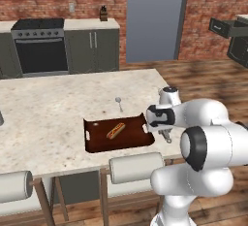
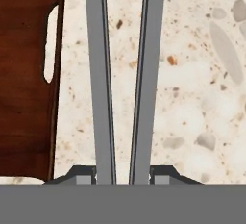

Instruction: Take the tongs from the drawer on the left and place them on the dining counter next to the tray containing the hot dog.

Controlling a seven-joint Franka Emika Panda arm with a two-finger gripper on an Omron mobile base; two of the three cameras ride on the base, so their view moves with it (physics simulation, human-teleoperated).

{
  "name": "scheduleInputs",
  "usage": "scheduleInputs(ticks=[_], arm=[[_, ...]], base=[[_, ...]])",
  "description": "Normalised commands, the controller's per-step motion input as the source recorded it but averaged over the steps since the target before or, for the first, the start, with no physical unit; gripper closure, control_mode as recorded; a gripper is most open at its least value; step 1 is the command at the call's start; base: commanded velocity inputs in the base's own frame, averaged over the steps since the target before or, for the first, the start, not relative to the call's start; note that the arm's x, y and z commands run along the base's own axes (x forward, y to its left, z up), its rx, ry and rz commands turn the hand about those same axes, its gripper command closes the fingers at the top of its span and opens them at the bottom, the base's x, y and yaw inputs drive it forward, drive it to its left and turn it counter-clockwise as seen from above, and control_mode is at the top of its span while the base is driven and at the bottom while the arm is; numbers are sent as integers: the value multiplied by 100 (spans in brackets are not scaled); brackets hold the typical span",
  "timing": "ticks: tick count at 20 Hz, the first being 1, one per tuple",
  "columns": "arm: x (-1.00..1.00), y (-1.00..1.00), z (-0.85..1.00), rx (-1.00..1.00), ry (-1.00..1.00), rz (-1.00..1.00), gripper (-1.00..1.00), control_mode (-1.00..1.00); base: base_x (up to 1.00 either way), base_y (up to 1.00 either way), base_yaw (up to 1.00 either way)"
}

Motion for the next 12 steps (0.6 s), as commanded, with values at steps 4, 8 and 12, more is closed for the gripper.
scheduleInputs(ticks=[4,8,12], arm=[[0,0,-8,0,0,0,100,-100],[0,0,-5,0,0,0,100,-100],[0,0,-3,0,1,0,100,-100]], base=[[0,0,0],[0,0,0],[0,0,0]])
